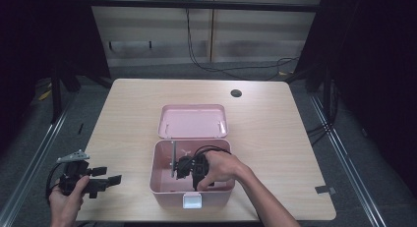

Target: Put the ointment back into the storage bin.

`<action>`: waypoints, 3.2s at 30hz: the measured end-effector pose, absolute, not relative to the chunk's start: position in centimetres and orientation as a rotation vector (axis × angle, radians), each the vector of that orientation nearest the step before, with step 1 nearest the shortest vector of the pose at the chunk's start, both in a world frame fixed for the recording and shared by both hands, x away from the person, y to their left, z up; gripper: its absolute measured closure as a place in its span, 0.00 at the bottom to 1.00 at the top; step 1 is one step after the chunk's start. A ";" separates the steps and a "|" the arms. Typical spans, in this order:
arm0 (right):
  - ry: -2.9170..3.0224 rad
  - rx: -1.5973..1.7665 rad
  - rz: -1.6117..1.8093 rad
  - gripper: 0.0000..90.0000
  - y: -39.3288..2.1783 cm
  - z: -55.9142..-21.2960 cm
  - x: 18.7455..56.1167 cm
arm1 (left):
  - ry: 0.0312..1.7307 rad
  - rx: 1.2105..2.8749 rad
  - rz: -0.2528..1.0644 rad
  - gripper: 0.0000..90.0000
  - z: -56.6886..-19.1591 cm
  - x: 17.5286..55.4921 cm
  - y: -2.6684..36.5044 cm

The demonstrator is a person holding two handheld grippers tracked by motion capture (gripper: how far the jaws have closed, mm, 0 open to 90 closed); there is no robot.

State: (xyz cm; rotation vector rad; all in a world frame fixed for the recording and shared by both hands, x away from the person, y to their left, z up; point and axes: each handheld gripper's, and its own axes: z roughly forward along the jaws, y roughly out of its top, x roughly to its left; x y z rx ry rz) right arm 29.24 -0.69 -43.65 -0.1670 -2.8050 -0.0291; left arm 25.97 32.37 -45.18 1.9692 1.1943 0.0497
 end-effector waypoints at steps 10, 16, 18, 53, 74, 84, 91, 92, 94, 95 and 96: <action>-2.782 -0.197 -0.045 0.77 -0.8 -43.8 29.4 | 1.193 1.977 0.048 0.22 -45.2 26.0 32.4; -2.809 -0.217 -0.050 0.75 -1.0 -43.3 29.4 | 1.195 1.971 0.049 0.22 -45.2 26.0 32.4; -2.811 -0.223 -0.057 0.74 -1.0 -43.1 29.4 | 1.194 1.971 0.049 0.22 -45.2 26.0 32.4; -2.902 -0.350 -0.207 0.72 -4.1 -38.3 29.3 | 1.192 1.977 0.050 0.22 -45.2 26.0 32.3; -2.947 -0.436 -0.287 0.72 -6.6 -35.7 29.1 | 1.195 1.978 0.051 0.22 -45.2 26.0 32.4; -2.982 -0.478 -0.352 0.72 -8.1 -33.8 28.8 | 1.194 1.979 0.052 0.22 -45.2 26.0 32.4; -3.001 -0.515 -0.376 0.72 -9.4 -32.6 28.6 | 1.196 1.980 0.051 0.22 -45.2 26.0 32.4; -3.004 -0.520 -0.372 0.72 -9.5 -32.5 28.5 | 1.195 1.981 0.051 0.22 -45.2 26.0 32.4; -3.007 -0.531 -0.381 0.72 -10.0 -32.4 28.4 | 1.197 1.980 0.051 0.22 -45.2 26.0 32.4; -3.006 -0.537 -0.382 0.72 -10.1 -32.3 28.3 | 1.196 1.981 0.051 0.22 -45.2 26.0 32.4; -3.005 -0.542 -0.396 0.72 -10.4 -32.2 28.3 | 1.196 1.980 0.051 0.22 -45.2 26.0 32.3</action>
